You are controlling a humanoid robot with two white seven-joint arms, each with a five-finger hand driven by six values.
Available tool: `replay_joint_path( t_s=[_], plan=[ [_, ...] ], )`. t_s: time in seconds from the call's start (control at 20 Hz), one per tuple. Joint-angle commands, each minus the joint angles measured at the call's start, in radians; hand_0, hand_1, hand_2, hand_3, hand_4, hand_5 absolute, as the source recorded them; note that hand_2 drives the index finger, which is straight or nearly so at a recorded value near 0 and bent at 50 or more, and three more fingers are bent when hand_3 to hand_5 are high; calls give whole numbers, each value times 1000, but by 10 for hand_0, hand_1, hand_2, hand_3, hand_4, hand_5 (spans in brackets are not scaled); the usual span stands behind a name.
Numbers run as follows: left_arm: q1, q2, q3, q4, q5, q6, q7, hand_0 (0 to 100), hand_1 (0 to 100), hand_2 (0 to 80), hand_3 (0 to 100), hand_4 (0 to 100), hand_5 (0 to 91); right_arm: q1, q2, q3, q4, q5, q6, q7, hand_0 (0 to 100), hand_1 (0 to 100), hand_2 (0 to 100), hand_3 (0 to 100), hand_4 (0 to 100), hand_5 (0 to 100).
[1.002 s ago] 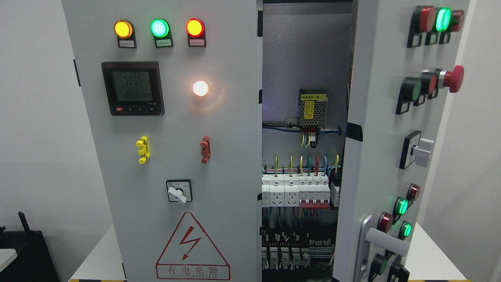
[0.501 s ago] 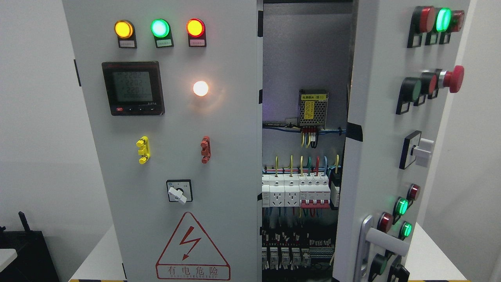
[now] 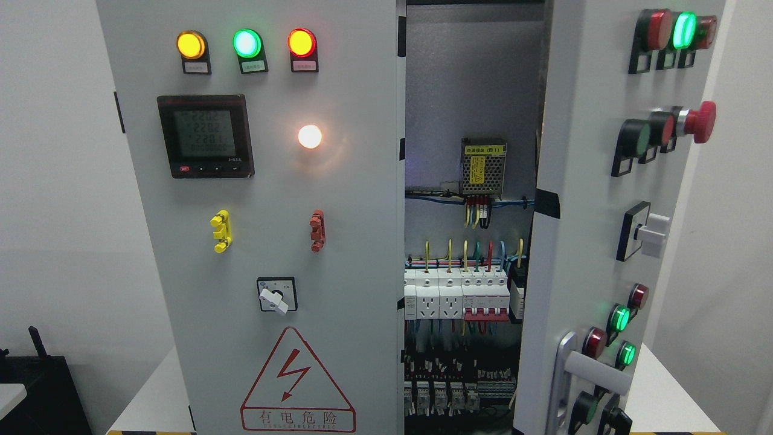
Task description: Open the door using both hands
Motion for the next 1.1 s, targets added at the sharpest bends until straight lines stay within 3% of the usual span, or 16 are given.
replay_joint_path(
  t_s=[0.0, 0.1, 0.5, 0.65, 0.75, 0.8, 0.9, 1.05],
  plan=[
    [109, 153, 154, -219, 164, -26, -51, 0, 0, 0, 0, 31, 0, 0, 0, 1, 0, 0, 0, 0, 0, 0, 0, 0, 0, 0],
    [145, 158, 217, -249, 231, -26, -79, 0, 0, 0, 0, 31, 0, 0, 0, 0, 0, 0, 0, 0, 0, 0, 0, 0, 0, 0],
    [194, 250, 379, -360, 510, -26, -91, 0, 0, 0, 0, 31, 0, 0, 0, 0, 0, 0, 0, 0, 0, 0, 0, 0, 0, 0],
    [284, 366, 427, -386, 662, -27, -99, 0, 0, 0, 0, 31, 0, 0, 0, 0, 0, 0, 0, 0, 0, 0, 0, 0, 0, 0],
    [287, 379, 482, -395, 684, -17, -112, 0, 0, 0, 0, 32, 0, 0, 0, 0, 0, 0, 0, -1, 0, 0, 0, 0, 0, 0],
    [281, 356, 536, -404, 684, -8, -147, 0, 0, 0, 0, 31, 0, 0, 0, 0, 0, 0, 0, 0, 0, 0, 0, 0, 0, 0],
    [283, 307, 613, -453, 687, 58, -210, 0, 0, 0, 0, 31, 0, 0, 0, 1, 0, 0, 0, 0, 0, 0, 0, 0, 0, 0],
    [283, 291, 694, -487, 690, 150, -241, 0, 0, 0, 0, 32, 0, 0, 0, 0, 0, 0, 0, 0, 0, 0, 0, 0, 0, 0]
  ],
)
